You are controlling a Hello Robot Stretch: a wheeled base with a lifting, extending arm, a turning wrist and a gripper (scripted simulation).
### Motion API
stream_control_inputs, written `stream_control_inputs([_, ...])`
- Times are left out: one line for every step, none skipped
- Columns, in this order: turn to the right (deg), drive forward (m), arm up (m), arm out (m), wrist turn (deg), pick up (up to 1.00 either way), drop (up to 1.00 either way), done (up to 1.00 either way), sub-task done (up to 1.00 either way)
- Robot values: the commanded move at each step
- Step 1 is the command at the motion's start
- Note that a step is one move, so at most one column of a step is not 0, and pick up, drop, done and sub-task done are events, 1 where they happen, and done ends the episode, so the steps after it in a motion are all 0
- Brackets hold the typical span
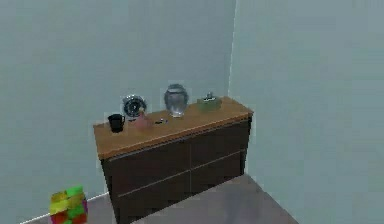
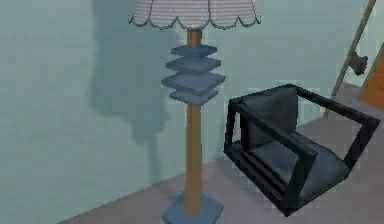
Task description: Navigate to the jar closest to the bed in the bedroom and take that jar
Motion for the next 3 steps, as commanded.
stream_control_inputs([0.0,0.4,0.0,0.0,0.0,0.0,0.0,0.0,0.0])
stream_control_inputs([-27.0,0.0,0.0,0.0,0.0,0.0,0.0,0.0,0.0])
stream_control_inputs([0.0,0.15,0.0,0.0,0.0,0.0,0.0,0.0,0.0])
